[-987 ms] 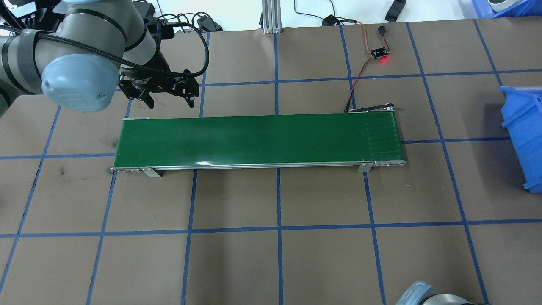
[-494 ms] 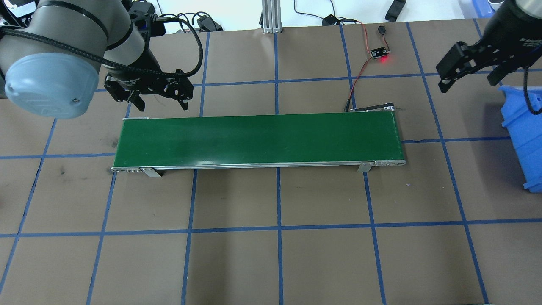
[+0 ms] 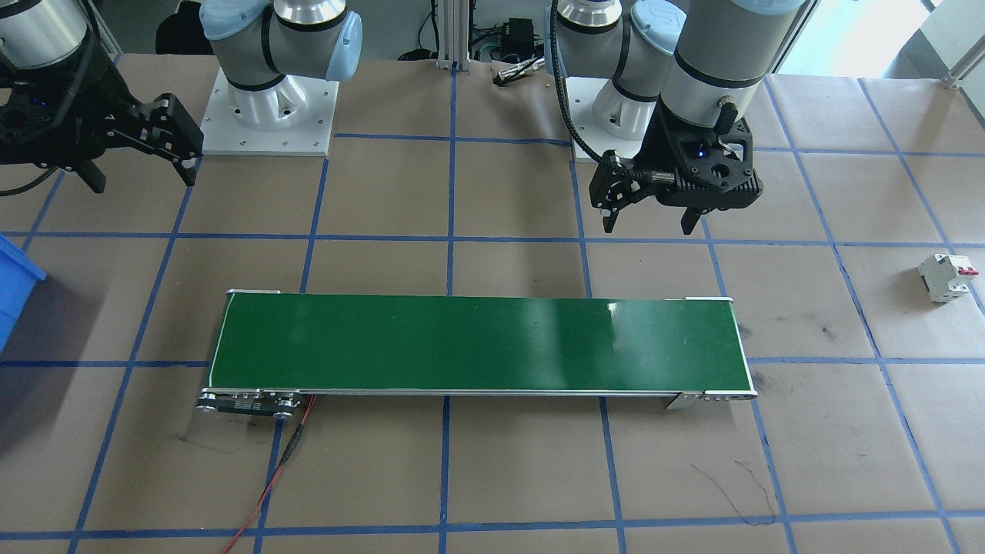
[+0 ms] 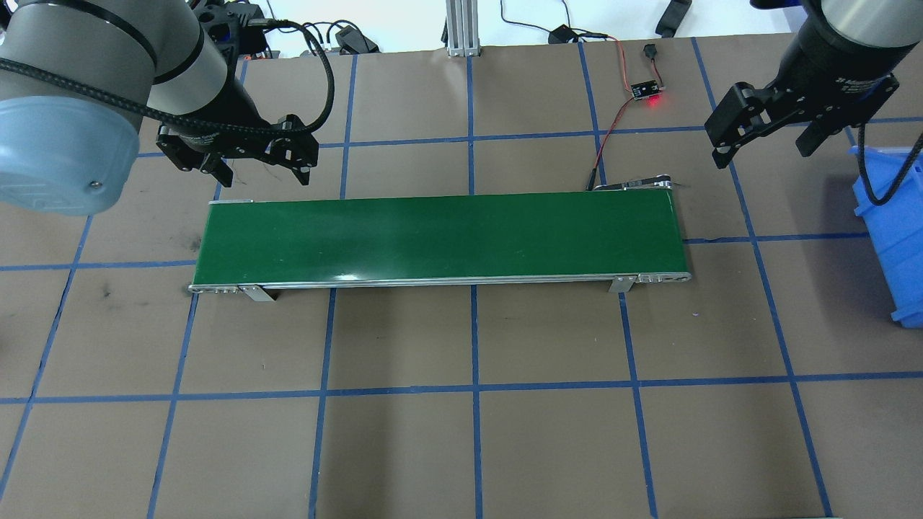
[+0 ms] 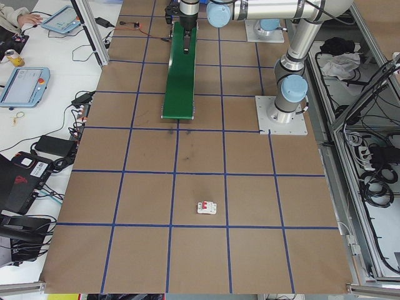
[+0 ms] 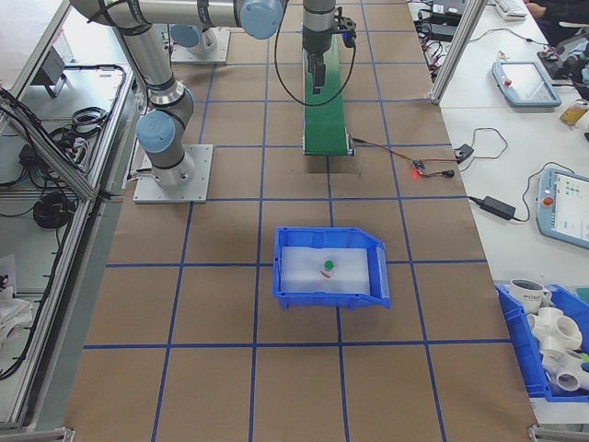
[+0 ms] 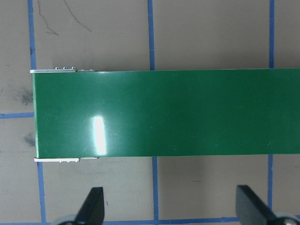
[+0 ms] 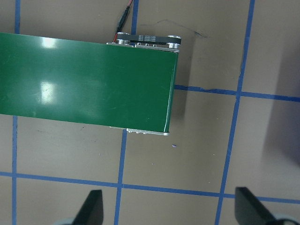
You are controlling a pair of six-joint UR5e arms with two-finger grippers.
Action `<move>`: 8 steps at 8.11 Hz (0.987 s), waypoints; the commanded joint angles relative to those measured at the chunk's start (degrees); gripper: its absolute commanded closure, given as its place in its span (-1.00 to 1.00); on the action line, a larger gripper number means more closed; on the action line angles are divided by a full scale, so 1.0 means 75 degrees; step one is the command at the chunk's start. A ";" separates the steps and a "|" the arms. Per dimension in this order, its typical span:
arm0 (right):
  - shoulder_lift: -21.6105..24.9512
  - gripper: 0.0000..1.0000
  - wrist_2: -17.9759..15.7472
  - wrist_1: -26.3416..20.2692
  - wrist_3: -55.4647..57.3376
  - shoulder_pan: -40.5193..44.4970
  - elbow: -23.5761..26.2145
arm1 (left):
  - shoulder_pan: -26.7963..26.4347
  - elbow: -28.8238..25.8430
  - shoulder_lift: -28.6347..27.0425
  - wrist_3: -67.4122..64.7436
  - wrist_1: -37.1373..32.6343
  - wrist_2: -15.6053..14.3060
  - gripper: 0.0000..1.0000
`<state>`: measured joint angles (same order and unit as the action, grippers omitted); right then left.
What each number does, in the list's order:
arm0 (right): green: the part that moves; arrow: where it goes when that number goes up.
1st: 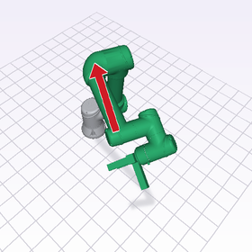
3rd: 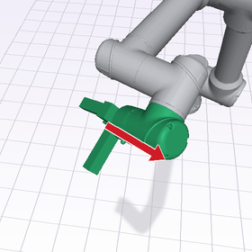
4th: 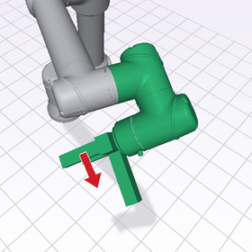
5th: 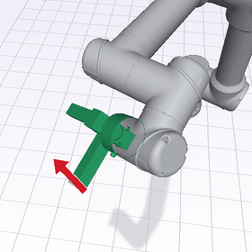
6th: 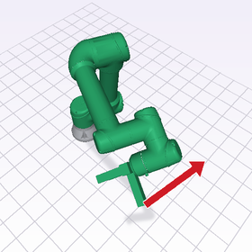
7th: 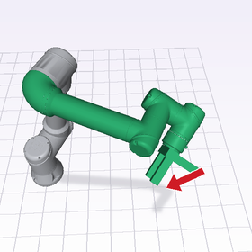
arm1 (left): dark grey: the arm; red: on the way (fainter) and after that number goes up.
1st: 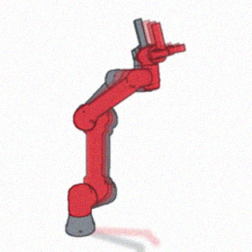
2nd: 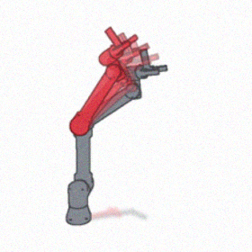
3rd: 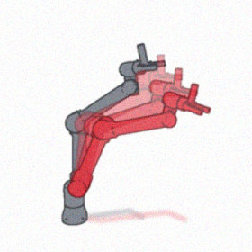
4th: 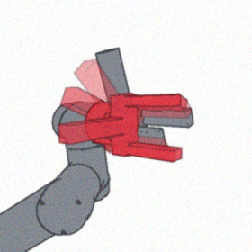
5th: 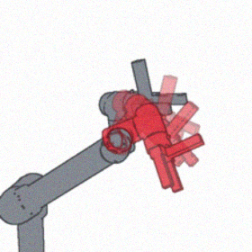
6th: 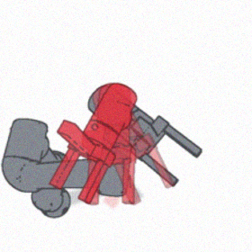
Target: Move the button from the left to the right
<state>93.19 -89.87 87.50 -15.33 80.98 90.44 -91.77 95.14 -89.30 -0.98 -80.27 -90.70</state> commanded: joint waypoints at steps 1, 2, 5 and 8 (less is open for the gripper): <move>-0.0015 -1.00 -0.0017 -0.0006 0.0028 0.0218 0.0035 | 0.0001 -0.0065 0.0373 0.0002 -0.0672 -0.0001 -1.00; -0.0015 -1.00 -0.0029 -0.0006 0.0028 0.0219 0.0035 | 0.0013 0.0005 0.0468 0.0002 -0.0665 -0.0012 -1.00; -0.0015 -1.00 -0.0110 -0.0018 0.0016 0.0219 0.0035 | 0.0024 0.0017 0.0457 0.0060 -0.0676 -0.0024 -1.00; -0.0015 -1.00 -0.0181 -0.0018 0.0016 0.0219 0.0035 | 0.0082 0.0017 0.0504 0.0073 -0.0747 -0.0036 -1.00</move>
<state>93.08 -90.83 87.36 -15.20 82.62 90.70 -91.55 95.31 -85.84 -0.50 -85.73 -90.94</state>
